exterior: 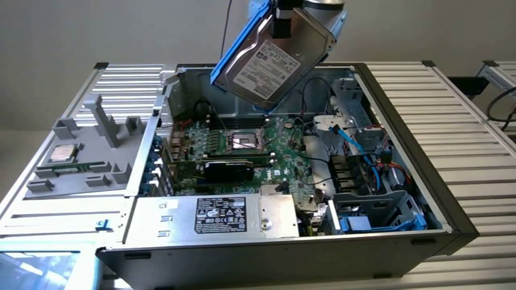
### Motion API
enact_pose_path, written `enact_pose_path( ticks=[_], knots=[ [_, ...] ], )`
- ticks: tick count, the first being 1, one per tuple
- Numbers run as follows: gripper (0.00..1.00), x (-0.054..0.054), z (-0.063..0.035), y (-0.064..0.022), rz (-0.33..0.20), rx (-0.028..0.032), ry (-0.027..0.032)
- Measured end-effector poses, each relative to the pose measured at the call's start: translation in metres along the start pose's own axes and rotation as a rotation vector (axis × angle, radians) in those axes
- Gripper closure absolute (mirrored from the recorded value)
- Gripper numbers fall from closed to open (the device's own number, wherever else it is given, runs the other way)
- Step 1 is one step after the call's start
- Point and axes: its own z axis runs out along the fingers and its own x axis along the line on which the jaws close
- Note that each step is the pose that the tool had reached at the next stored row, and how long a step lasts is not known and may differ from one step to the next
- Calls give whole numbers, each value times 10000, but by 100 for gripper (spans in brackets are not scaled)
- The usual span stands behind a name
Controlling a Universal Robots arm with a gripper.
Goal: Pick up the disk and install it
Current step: 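Pick up the disk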
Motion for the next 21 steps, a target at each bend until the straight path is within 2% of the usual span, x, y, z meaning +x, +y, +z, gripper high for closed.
enact_pose_path(
  ticks=[11,21],
  knots=[
    [61,146,-5,-224,0,0,0],
    [61,252,-9,-348,-1,0,0]
  ],
)
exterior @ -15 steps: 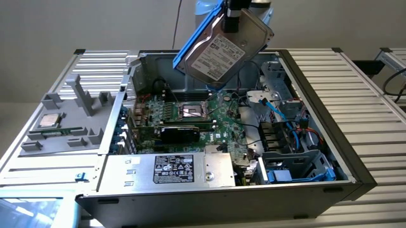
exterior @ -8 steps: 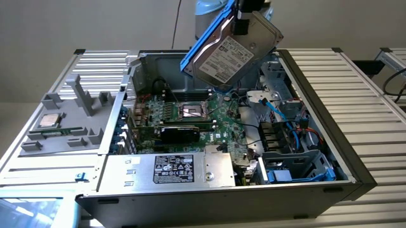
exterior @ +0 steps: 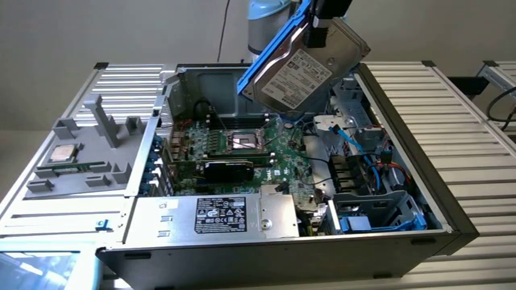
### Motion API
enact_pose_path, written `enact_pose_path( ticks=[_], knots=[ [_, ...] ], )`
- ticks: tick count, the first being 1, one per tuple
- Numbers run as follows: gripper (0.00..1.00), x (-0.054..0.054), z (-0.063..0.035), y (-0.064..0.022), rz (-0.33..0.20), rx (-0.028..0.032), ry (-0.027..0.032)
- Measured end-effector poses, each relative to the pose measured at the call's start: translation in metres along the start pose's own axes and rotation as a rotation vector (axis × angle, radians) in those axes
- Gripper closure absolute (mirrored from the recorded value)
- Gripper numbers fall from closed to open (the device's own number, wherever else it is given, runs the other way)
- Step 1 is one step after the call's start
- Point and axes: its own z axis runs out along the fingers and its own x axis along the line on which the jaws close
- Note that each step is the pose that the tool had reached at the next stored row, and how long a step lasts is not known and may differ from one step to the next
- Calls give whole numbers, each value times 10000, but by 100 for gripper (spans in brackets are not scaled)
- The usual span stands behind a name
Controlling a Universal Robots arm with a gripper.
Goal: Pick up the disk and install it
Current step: 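Pick up the disk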
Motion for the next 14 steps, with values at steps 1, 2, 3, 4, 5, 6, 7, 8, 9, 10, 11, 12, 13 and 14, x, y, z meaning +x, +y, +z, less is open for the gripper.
enact_pose_path(
  ticks=[1,2,3,4,5,6,7,8,9,10,11,12,13,14],
  knots=[
    [61,12,0,-5,0,1,-1],
    [61,25,0,-9,-1,1,0],
    [61,36,0,-12,0,2,0],
    [61,47,-1,-15,0,2,0],
    [61,58,-1,-18,0,2,0],
    [61,69,-2,-21,0,2,0],
    [61,78,-4,-24,1,2,2],
    [61,86,-7,-27,2,2,8],
    [61,91,-12,-31,2,2,18],
    [61,93,-20,-35,3,2,38],
    [61,94,-28,-40,3,3,58],
    [61,96,-34,-45,4,9,73],
    [61,100,-40,-53,4,14,80],
    [61,103,-46,-60,4,19,89]
  ],
)
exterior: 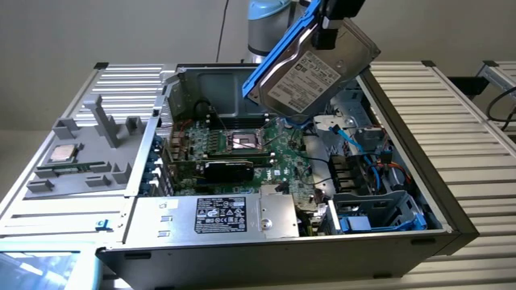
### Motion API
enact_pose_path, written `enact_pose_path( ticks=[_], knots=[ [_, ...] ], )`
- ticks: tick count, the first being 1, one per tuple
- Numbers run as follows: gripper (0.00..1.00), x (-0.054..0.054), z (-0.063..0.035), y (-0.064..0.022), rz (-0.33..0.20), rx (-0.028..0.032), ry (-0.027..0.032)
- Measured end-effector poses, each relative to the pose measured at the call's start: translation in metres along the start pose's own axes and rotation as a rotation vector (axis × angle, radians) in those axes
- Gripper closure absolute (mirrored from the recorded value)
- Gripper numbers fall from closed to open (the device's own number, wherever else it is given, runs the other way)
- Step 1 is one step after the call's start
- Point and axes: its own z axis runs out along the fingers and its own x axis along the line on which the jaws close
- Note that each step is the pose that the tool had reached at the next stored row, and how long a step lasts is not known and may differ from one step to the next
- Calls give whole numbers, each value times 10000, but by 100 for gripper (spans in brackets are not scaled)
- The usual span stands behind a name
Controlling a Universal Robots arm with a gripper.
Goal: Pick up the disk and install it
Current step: 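Pick up the disk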
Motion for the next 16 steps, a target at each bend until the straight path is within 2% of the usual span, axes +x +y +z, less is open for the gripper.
enact_pose_path(
  ticks=[9,16],
  knots=[
    [61,55,-91,-95,1,2,48],
    [61,122,-192,-241,0,3,50]
  ],
)
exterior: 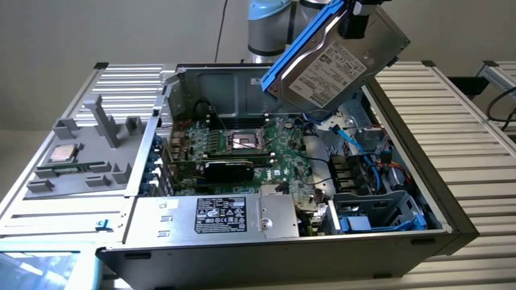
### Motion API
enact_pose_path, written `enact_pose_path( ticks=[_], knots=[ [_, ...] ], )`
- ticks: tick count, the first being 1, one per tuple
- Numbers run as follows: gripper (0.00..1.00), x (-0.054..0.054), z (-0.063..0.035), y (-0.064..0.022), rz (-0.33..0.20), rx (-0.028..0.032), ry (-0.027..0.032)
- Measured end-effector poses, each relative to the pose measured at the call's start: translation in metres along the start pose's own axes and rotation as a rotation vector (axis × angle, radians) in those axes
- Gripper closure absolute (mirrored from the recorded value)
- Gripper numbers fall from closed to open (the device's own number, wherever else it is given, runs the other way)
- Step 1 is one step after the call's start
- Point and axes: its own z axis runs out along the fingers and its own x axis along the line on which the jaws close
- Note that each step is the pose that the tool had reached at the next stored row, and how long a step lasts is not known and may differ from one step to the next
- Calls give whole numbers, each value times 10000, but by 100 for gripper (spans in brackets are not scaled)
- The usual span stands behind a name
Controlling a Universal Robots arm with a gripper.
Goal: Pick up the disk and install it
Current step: 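Pick up the disk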
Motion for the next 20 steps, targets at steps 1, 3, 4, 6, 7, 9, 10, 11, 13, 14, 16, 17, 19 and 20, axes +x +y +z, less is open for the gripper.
enact_pose_path(
  ticks=[1,3,4,6,7,9,10,11,13,14,16,17,19,20],
  knots=[
    [61,10,-14,-26,0,0,0],
    [61,31,-42,-81,1,0,-1],
    [61,41,-56,-109,1,0,-1],
    [61,62,-85,-165,0,0,0],
    [61,72,-99,-192,0,0,-1],
    [61,91,-128,-244,1,0,-1],
    [61,101,-141,-269,0,0,0],
    [61,111,-153,-293,0,0,0],
    [61,132,-173,-341,0,0,0],
    [61,143,-182,-363,1,0,-1],
    [61,165,-201,-409,1,0,0],
    [61,176,-211,-433,0,0,-1],
    [61,198,-227,-467,0,0,0],
    [61,208,-233,-479,0,0,1]
  ],
)
